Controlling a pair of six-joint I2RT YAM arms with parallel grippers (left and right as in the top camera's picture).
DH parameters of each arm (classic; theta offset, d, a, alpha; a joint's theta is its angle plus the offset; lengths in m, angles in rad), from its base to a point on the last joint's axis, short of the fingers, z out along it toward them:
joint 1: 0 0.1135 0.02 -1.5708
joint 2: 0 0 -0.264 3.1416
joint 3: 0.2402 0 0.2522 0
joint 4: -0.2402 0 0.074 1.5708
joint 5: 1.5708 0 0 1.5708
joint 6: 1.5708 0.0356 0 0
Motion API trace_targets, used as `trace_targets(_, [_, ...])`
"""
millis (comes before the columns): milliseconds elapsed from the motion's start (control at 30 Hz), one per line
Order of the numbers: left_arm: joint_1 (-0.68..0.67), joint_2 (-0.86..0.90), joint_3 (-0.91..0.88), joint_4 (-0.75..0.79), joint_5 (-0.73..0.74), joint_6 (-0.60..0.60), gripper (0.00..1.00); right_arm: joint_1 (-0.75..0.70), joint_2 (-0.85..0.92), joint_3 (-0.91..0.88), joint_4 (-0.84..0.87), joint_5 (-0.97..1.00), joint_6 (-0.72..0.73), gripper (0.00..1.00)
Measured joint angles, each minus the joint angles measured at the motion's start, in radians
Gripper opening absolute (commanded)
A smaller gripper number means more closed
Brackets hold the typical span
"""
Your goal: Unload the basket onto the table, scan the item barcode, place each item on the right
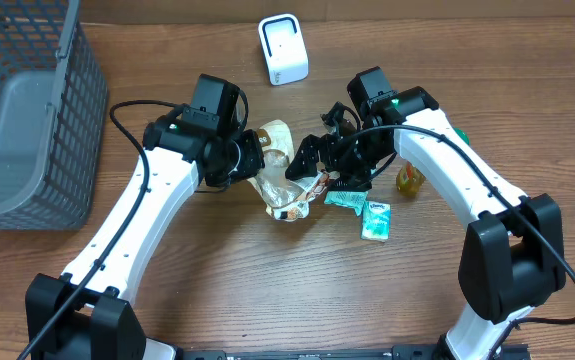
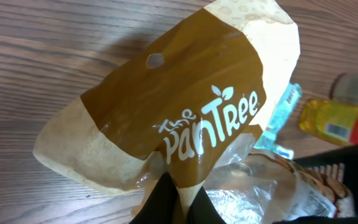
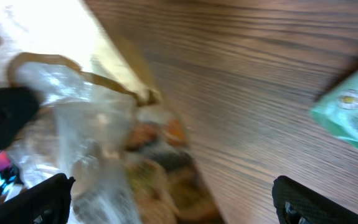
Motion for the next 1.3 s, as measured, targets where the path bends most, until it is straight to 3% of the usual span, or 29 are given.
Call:
trace_targets(467, [0.047, 0.0, 0.0, 0.006, 0.176, 0.032, 0.04, -0.022, 0.0, 0.0, 0.003, -0.054, -0.034, 1.0])
trace_targets(1300, [0.056, 0.0, 0.0, 0.025, 0.234, 0.039, 0.04, -0.022, 0.0, 0.0, 0.02, -0.168, -0.133, 1.0])
